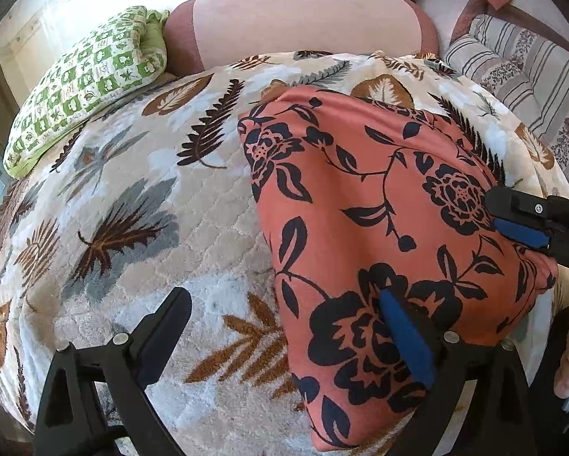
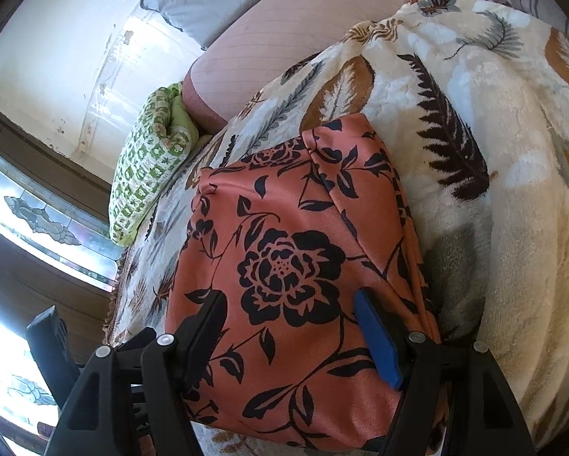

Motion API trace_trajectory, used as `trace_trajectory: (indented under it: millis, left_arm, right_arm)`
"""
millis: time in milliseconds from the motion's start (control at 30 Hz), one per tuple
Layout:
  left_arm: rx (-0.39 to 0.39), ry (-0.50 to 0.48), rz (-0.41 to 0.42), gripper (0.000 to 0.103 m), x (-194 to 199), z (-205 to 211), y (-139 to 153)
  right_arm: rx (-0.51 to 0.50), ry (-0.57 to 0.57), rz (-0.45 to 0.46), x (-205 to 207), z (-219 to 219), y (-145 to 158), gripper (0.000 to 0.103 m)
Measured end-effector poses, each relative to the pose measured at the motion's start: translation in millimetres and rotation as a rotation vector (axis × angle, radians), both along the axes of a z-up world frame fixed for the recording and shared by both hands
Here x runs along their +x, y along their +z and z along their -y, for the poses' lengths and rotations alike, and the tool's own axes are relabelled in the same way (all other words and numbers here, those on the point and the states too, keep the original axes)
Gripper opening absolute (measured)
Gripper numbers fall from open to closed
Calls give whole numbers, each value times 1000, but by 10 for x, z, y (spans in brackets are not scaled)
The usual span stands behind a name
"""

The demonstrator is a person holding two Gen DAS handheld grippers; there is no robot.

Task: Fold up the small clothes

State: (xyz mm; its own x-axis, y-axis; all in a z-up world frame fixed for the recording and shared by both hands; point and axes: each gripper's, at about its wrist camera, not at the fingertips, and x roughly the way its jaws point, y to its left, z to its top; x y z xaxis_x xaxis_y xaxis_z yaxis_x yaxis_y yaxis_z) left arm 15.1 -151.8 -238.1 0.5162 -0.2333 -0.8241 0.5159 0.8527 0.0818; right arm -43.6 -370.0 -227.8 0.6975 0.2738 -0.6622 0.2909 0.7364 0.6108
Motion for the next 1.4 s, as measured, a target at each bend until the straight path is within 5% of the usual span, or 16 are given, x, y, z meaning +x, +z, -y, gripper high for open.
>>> trace_trajectory:
  millis: [200, 333, 600, 1000, 1400]
  left_arm:
    - [2, 5, -14, 100, 23, 12, 7]
    - [-3, 5, -38, 100, 54, 10, 84]
    - [-141, 27, -128, 100, 295, -92, 330]
    - [-267, 39, -401, 100, 669, -23, -52]
    - [-350, -17, -533, 100, 776, 125, -216]
  right_arm:
    - [27, 3, 13, -30, 38, 23, 73]
    - [139, 9, 43, -122, 181, 88, 73]
    - [164, -59, 175, -388, 567, 216, 78]
    - [291, -143, 64, -155, 924, -216, 79]
    - [147, -10, -12, 139, 645, -285, 89]
